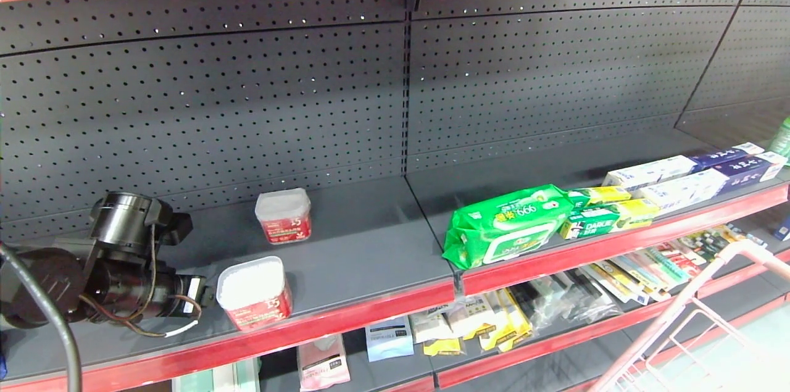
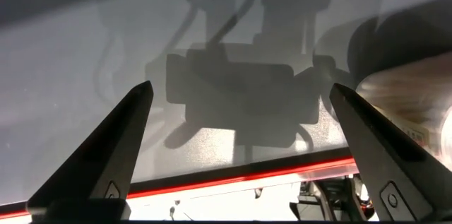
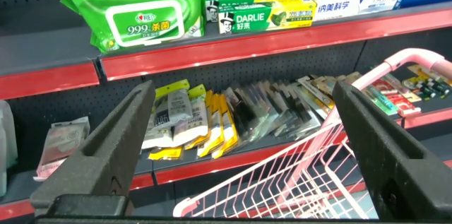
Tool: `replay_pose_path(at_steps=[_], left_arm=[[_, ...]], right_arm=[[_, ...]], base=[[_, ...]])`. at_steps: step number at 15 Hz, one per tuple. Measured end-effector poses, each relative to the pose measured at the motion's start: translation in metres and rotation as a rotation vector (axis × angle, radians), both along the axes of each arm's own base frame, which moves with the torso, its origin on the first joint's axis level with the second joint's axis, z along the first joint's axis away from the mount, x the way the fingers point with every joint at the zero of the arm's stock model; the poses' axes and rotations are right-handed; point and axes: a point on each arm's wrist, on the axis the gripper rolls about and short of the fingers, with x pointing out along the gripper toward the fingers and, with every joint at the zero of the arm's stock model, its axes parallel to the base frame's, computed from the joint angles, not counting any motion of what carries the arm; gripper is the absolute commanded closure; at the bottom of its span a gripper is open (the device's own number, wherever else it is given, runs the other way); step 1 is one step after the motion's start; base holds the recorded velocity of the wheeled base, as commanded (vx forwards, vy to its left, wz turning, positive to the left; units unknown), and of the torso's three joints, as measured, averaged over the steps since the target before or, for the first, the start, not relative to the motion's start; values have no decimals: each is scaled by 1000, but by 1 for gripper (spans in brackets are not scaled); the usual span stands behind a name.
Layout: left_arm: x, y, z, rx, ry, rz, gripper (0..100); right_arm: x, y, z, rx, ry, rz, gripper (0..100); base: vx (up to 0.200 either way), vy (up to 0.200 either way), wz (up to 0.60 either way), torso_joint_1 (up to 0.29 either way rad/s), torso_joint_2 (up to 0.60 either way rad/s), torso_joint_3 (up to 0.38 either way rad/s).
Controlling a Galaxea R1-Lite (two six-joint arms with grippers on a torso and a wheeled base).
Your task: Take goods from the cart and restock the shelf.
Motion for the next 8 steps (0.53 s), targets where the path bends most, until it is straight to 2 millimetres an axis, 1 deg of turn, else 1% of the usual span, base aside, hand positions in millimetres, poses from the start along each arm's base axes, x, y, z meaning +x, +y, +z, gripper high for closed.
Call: replay_pose_path(at_steps=[8], left_arm=[[1, -3, -1, 4, 2, -8, 0]], right_arm=[[0, 0, 0, 0, 0, 0, 0]], base=[[0, 0, 0, 0, 0, 0]])
